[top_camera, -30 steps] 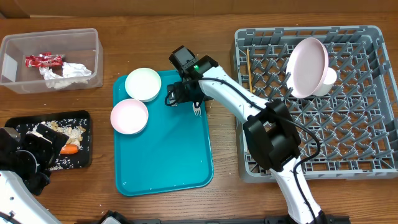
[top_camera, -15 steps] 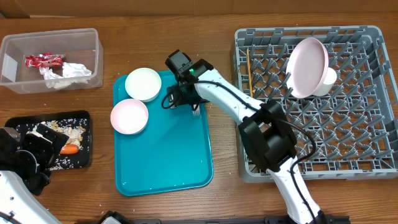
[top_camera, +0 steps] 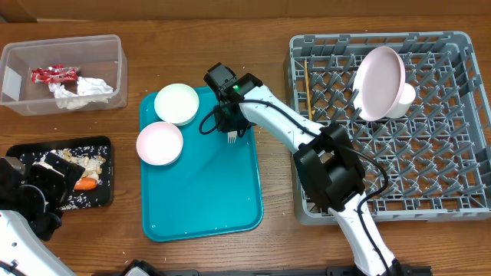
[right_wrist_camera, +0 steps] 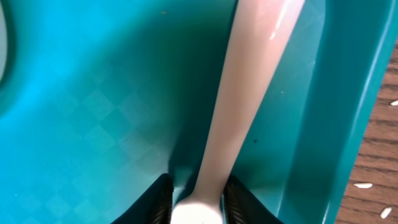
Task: Sort waste into correct bins and load items into the dishwasher rack
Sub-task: 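Carry the white fork into the gray rack and release it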
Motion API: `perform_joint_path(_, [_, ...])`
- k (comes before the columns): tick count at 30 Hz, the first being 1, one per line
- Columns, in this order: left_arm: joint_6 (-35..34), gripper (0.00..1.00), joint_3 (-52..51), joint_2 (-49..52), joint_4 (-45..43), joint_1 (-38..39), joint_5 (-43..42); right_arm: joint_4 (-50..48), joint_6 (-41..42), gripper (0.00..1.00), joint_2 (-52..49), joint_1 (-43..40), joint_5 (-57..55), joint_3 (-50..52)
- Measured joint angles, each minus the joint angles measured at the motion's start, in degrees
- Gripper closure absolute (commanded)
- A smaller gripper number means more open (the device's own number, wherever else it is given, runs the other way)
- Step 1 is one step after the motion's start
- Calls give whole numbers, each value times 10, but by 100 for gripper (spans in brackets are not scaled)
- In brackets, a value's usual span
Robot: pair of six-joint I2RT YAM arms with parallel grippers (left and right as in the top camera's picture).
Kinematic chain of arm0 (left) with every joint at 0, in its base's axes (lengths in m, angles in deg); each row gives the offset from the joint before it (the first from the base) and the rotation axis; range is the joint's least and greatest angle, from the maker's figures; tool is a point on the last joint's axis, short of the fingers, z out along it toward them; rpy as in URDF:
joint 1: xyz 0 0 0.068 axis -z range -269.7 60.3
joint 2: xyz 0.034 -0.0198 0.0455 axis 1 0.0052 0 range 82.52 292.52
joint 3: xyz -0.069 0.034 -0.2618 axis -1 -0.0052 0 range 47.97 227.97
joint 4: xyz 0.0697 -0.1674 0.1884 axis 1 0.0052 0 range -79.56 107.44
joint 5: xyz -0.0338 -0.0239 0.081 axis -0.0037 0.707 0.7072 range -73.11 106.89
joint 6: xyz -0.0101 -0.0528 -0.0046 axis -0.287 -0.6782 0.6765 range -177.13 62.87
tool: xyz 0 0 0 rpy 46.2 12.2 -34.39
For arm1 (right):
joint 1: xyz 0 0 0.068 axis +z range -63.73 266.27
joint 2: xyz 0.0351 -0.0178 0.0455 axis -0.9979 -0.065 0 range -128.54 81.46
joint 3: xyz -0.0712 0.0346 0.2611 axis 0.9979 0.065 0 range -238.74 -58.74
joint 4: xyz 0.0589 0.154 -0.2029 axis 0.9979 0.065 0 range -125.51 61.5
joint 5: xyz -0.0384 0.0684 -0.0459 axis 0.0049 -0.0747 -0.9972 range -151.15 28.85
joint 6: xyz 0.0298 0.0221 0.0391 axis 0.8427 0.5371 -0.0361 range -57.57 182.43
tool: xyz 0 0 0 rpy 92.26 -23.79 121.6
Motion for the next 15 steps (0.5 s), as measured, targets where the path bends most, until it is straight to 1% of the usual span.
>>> perform_joint_path(2, [0,0,0,0,0,0,0,1,7,76,0,0,-4,0])
perform_joint_path(6, [0,0,0,0,0,0,0,3,11,79,0,0,-9,0])
perform_joint_path(10, [0,0,0,0,0,0,0,12,16,87,-1,0,-10,-3])
perform_joint_path(11, [0,0,0,0,0,0,0,16,16,91,-1,0,-8,-6])
perform_joint_path(15, [0,0,0,0,0,0,0,35,21,96,-1,0,3,-24])
